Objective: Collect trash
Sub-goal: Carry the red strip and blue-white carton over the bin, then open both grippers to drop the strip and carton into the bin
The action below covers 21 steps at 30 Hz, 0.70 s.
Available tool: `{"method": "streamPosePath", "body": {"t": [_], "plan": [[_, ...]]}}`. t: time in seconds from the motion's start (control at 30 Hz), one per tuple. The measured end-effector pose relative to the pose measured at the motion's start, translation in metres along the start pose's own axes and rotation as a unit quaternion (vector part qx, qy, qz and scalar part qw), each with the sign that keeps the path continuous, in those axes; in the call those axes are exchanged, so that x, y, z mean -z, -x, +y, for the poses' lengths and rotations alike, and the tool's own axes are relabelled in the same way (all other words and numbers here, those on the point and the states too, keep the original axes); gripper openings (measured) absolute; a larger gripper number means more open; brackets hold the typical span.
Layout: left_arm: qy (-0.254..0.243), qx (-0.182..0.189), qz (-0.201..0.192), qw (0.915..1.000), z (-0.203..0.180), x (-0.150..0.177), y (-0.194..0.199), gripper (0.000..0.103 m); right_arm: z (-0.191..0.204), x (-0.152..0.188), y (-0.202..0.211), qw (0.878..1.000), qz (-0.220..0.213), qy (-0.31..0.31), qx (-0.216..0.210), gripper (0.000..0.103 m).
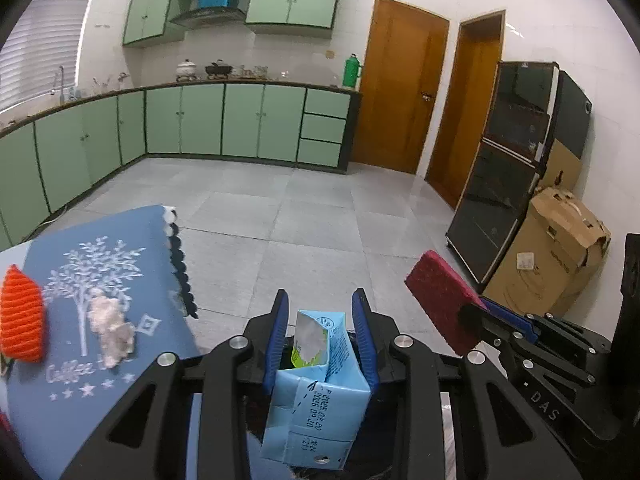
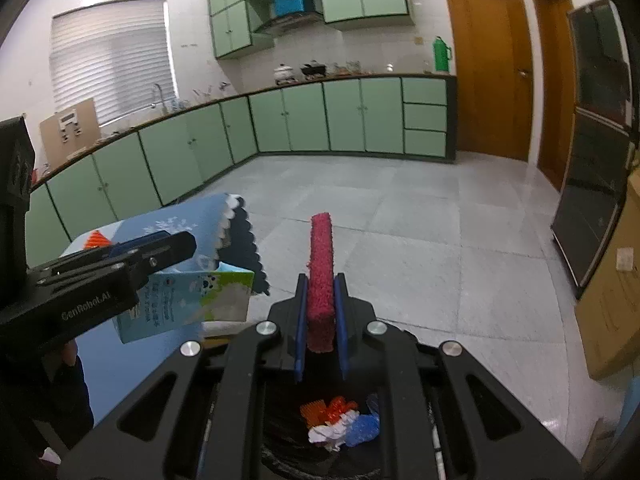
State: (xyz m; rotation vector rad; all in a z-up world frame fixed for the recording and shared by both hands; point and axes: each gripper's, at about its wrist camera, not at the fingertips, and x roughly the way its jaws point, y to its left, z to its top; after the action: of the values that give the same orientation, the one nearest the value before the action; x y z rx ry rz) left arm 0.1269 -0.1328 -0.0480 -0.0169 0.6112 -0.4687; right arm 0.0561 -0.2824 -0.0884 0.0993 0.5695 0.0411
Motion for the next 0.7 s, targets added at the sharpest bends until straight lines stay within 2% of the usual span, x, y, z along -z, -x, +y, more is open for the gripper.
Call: {"method": "streamPosePath", "body": {"t": [0.23, 0.33, 0.37, 0.4, 0.47, 0.53, 0.57, 0.6, 0.7], "plan": [[0.002, 0.019, 0.038, 0.9991, -0.008, 0.008, -0.031, 0.033, -0.018, 0.019, -0.020, 0.999, 0.027, -0.020, 0.019, 0.013], [0.003, 0.034, 0.056, 0.9979, -0.009, 0.009, -0.040, 0.035, -0.024, 0.025, -0.025, 0.998, 0.034, -0.035, 0.029, 0.018], [0.004, 0.037, 0.060, 0.9975, -0.009, 0.009, -0.042, 0.039, -0.028, 0.028, -0.027, 0.998, 0.038, -0.041, 0.030, 0.026], [0.004, 0.038, 0.061, 0.9974, -0.009, 0.009, -0.042, 0.048, -0.029, 0.029, -0.027, 0.998, 0.039, -0.044, 0.035, 0.035], [0.007, 0.039, 0.056, 0.9976, -0.005, 0.009, -0.039, 0.051, -0.030, 0.029, -0.029, 0.997, 0.038, -0.047, 0.042, 0.040], [0.016, 0.038, 0.053, 0.9977, 0.000, 0.007, -0.036, 0.056, -0.030, 0.027, -0.028, 0.997, 0.037, -0.049, 0.047, 0.051], [0.021, 0.034, 0.050, 0.9979, 0.004, 0.007, -0.034, 0.058, -0.030, 0.027, -0.027, 0.997, 0.033, -0.050, 0.055, 0.067], [0.024, 0.031, 0.048, 0.9981, 0.006, 0.005, -0.034, 0.062, -0.030, 0.026, -0.027, 0.997, 0.030, -0.051, 0.058, 0.078], [0.032, 0.011, 0.035, 0.9988, 0.015, 0.003, -0.023, 0.075, -0.024, 0.022, -0.022, 0.997, 0.013, -0.049, 0.055, 0.093]]}}
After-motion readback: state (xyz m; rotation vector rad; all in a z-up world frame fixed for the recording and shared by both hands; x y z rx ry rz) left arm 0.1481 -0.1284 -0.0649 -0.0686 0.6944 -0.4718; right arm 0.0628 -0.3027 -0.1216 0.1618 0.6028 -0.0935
